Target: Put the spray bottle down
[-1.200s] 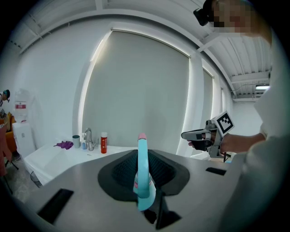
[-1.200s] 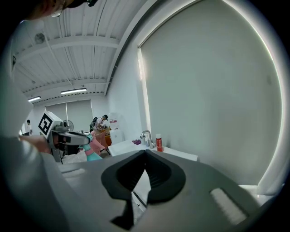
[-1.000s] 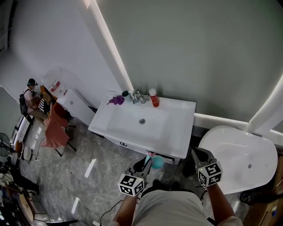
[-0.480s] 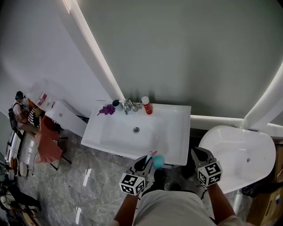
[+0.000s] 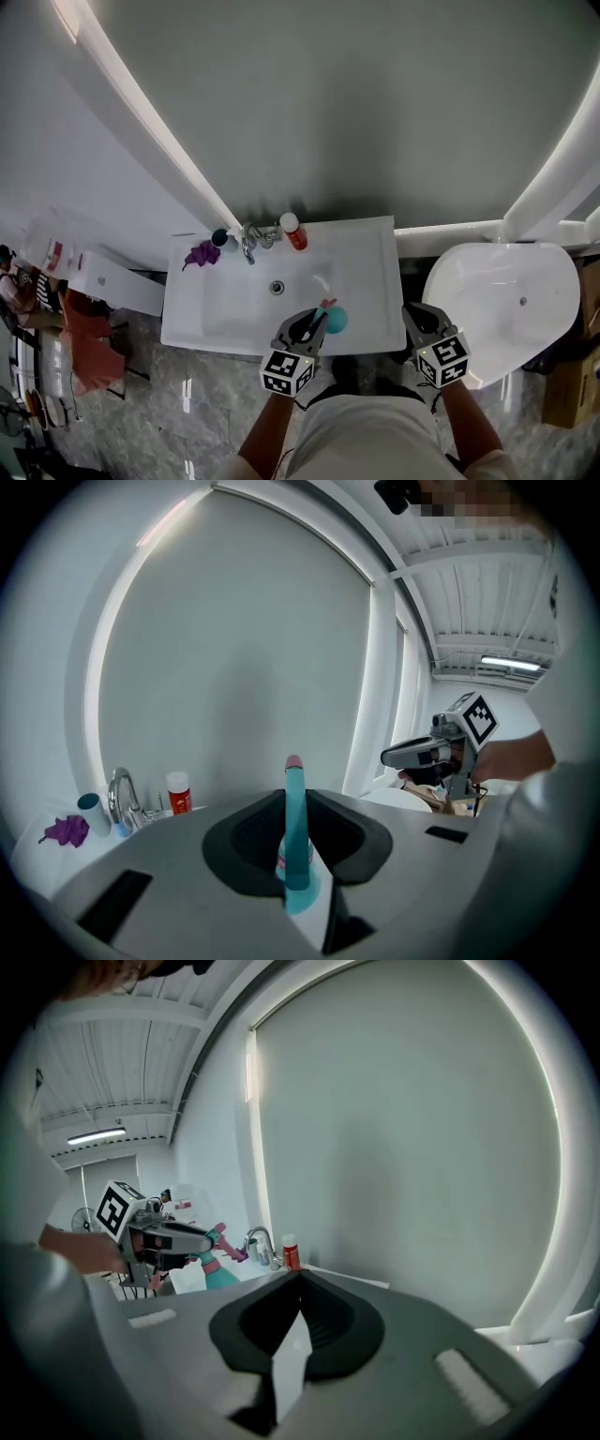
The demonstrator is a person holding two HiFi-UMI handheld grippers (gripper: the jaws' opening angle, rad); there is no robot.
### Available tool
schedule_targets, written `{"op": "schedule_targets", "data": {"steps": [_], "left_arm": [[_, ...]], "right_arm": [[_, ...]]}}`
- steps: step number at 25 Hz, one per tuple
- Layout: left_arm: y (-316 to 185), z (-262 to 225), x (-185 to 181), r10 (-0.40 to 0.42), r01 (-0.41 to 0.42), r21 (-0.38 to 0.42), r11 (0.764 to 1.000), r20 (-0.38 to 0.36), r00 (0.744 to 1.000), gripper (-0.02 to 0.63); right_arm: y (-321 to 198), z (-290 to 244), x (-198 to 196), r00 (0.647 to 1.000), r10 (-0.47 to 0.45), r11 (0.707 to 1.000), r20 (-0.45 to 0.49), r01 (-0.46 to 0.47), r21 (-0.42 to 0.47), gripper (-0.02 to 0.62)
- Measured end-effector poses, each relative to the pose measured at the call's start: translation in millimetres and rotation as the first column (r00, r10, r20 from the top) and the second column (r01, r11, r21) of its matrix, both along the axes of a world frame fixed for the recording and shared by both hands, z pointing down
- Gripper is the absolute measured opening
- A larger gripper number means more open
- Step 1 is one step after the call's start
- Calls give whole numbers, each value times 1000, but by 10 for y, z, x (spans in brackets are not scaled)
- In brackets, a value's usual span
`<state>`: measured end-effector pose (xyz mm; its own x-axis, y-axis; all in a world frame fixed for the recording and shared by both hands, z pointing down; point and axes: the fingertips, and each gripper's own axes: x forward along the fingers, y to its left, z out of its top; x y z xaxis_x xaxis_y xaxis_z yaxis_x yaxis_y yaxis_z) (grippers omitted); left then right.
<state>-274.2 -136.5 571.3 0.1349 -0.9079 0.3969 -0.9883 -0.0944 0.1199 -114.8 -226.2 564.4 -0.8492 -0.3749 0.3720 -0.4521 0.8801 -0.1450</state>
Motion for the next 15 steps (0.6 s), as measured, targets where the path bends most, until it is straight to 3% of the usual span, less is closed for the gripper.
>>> {"op": "schedule_targets", "data": {"steps": [9, 15], "left_arm": [[-663, 382, -314, 116, -116, -16, 993, -8, 993, 67], [-1131, 545, -375, 155, -155, -30, 987, 13, 988, 67]], "right_arm": [[-72, 255, -71, 990, 129, 991, -62, -130, -24, 10], [-208, 343, -78, 985, 154, 986, -73, -158, -50, 11]]}}
